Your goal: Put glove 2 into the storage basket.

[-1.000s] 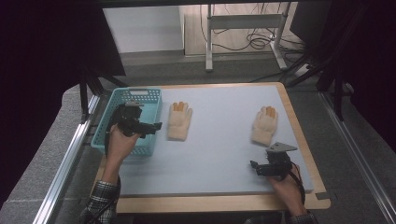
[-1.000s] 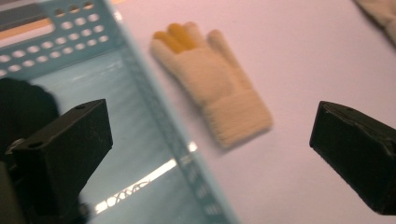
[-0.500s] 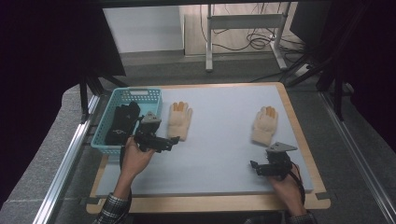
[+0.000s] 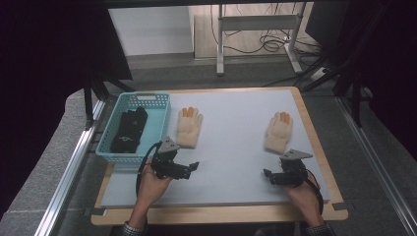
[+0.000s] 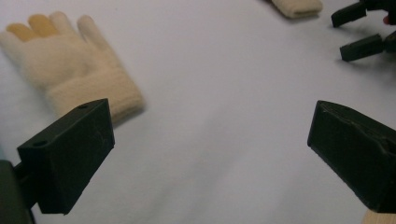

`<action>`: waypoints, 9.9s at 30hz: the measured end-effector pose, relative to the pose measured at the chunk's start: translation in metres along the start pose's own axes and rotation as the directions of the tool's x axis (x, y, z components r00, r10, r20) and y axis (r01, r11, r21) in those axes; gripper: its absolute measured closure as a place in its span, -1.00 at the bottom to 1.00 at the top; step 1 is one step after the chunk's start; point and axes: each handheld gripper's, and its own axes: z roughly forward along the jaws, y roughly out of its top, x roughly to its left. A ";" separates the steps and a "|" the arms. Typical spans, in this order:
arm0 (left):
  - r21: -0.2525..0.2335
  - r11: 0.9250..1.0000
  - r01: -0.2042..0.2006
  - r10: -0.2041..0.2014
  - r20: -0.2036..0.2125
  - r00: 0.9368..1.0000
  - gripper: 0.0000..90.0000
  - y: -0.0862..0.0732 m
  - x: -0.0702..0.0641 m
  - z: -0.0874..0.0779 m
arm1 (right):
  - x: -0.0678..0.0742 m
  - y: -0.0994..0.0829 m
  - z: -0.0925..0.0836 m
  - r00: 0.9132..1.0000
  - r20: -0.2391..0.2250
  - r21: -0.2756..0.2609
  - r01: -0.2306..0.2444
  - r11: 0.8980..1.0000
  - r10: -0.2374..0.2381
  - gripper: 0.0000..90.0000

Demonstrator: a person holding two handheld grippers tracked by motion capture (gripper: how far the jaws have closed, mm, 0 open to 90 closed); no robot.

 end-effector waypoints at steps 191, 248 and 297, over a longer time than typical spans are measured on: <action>0.175 0.984 -0.025 0.033 -0.044 0.998 -0.97 -0.047 -0.009 0.045 | 0.112 0.189 0.178 0.966 -0.243 -0.011 0.083 0.997 -0.083 0.33; 0.176 0.984 -0.028 0.036 -0.045 0.998 -0.97 -0.047 -0.009 0.045 | 0.048 0.192 0.053 0.983 -0.183 -0.110 0.009 0.994 -0.029 0.90; 0.175 0.984 -0.026 0.034 -0.045 0.998 -0.97 -0.047 -0.009 0.045 | -0.009 0.119 0.084 0.978 -0.116 0.002 0.177 0.984 -0.176 0.00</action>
